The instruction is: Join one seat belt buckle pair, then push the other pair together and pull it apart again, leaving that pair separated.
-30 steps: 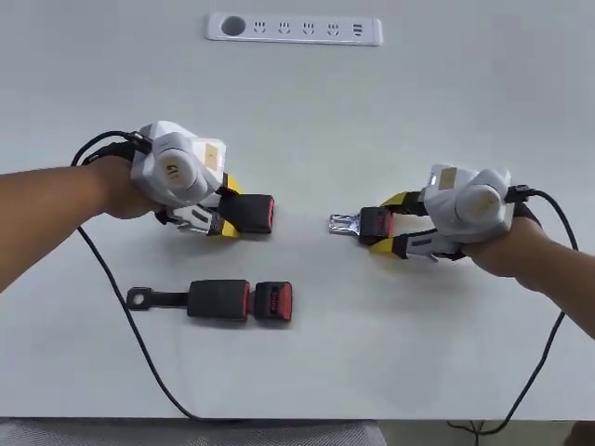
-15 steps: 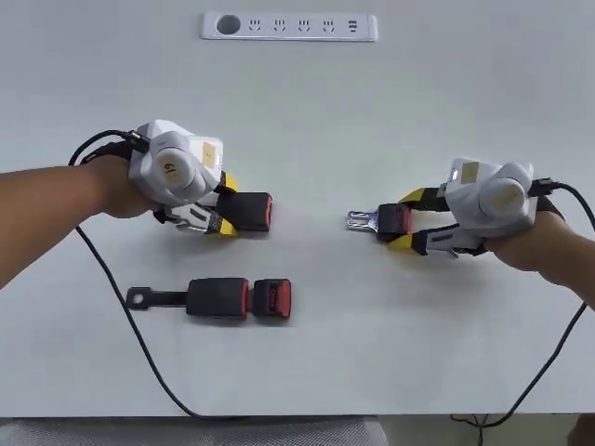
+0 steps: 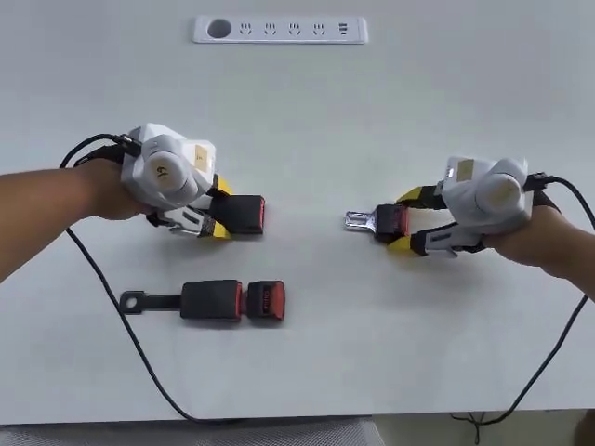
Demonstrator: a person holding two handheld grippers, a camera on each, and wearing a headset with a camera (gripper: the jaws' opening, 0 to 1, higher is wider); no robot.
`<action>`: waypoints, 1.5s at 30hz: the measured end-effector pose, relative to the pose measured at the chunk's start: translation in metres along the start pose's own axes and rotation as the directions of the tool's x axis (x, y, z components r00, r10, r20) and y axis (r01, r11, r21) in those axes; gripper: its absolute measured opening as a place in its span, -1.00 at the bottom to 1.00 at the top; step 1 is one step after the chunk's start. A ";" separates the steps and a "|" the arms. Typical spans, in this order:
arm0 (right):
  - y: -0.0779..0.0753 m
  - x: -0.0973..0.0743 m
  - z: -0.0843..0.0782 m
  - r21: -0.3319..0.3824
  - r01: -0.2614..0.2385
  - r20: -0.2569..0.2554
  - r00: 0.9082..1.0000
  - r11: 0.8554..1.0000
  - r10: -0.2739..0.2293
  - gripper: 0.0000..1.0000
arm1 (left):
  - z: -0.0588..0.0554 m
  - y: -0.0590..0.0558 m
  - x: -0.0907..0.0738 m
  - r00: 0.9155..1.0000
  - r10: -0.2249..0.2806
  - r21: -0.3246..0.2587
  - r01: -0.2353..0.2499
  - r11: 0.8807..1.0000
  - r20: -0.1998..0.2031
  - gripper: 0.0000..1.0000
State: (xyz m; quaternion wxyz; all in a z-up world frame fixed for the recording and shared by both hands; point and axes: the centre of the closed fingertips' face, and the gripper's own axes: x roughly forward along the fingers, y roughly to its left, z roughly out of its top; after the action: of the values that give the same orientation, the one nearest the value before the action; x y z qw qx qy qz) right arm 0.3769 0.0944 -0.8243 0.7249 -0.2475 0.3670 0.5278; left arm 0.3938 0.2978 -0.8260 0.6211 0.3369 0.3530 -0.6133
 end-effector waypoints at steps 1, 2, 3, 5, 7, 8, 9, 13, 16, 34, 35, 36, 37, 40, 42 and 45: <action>-0.001 0.000 0.001 0.025 0.008 0.009 1.000 1.000 -0.008 0.12 | -0.001 -0.001 0.000 1.000 -0.001 -0.019 0.001 1.000 -0.009 -0.30; -0.001 -0.001 0.005 0.057 0.017 0.030 0.999 0.998 -0.018 0.19 | -0.001 -0.001 0.000 1.000 -0.006 -0.006 0.006 1.000 -0.007 -0.25; -0.005 -0.003 0.010 0.076 0.039 0.057 0.997 0.996 -0.044 0.22 | 0.000 -0.008 0.000 1.000 -0.028 0.003 0.028 1.000 -0.006 -0.15; -0.010 -0.009 0.016 0.083 0.074 0.082 0.993 0.994 -0.081 0.27 | 0.002 -0.015 0.000 0.998 -0.058 -0.022 0.058 0.998 0.008 0.05; -0.014 -0.013 0.021 0.101 0.114 0.099 0.987 0.988 -0.124 0.34 | 0.005 -0.017 -0.001 0.999 -0.043 -0.109 0.046 0.993 0.033 0.24; -0.015 -0.015 0.023 0.120 0.130 0.108 0.984 0.984 -0.143 0.38 | 0.007 -0.011 -0.003 0.999 -0.009 -0.121 0.014 0.993 0.043 0.31; -0.017 -0.017 0.028 0.150 0.146 0.134 0.977 0.978 -0.166 0.41 | 0.010 -0.008 -0.006 0.998 0.020 -0.149 -0.010 0.989 0.067 0.35; -0.023 -0.025 0.035 0.246 0.203 0.176 0.952 0.948 -0.250 0.55 | 0.015 -0.007 -0.017 0.994 0.056 -0.195 -0.037 0.980 0.094 0.41; -0.017 -0.030 0.038 0.287 0.216 0.185 0.943 0.933 -0.275 0.56 | 0.012 -0.013 -0.021 0.995 0.065 -0.191 -0.049 0.980 0.080 0.44; 0.015 -0.048 0.047 0.415 0.348 0.218 0.859 0.841 -0.463 0.80 | 0.017 -0.019 -0.078 0.852 0.467 -0.612 -0.243 0.753 0.236 1.00; 0.018 -0.048 0.049 0.415 0.358 0.223 0.851 0.836 -0.475 0.83 | 0.016 -0.020 -0.084 0.837 0.493 -0.632 -0.253 0.732 0.237 1.00; 0.020 -0.049 0.050 0.417 0.363 0.229 0.845 0.834 -0.483 0.85 | 0.015 -0.022 -0.087 0.829 0.507 -0.643 -0.258 0.722 0.236 1.00; 0.024 -0.050 0.053 0.425 0.365 0.237 0.838 0.828 -0.492 0.88 | 0.012 -0.026 -0.092 0.818 0.524 -0.658 -0.262 0.706 0.236 1.00; 0.035 -0.052 0.060 0.438 0.361 0.258 0.827 0.824 -0.499 0.90 | 0.009 -0.034 -0.104 0.788 0.562 -0.679 -0.270 0.682 0.251 1.00; 0.042 -0.054 0.063 0.437 0.354 0.272 0.825 0.827 -0.496 0.93 | 0.006 -0.041 -0.109 0.783 0.568 -0.686 -0.267 0.677 0.256 1.00; 0.057 -0.059 0.067 0.419 0.359 0.284 0.821 0.834 -0.496 0.96 | 0.001 -0.058 -0.122 0.759 0.590 -0.696 -0.266 0.667 0.275 1.00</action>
State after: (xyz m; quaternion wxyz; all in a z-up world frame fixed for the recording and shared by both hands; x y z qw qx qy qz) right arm 0.3311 0.1280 -0.7352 0.9149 -0.0857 0.2400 0.3129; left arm 0.3362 0.3597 -0.7206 0.8928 0.0271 0.2754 -0.3553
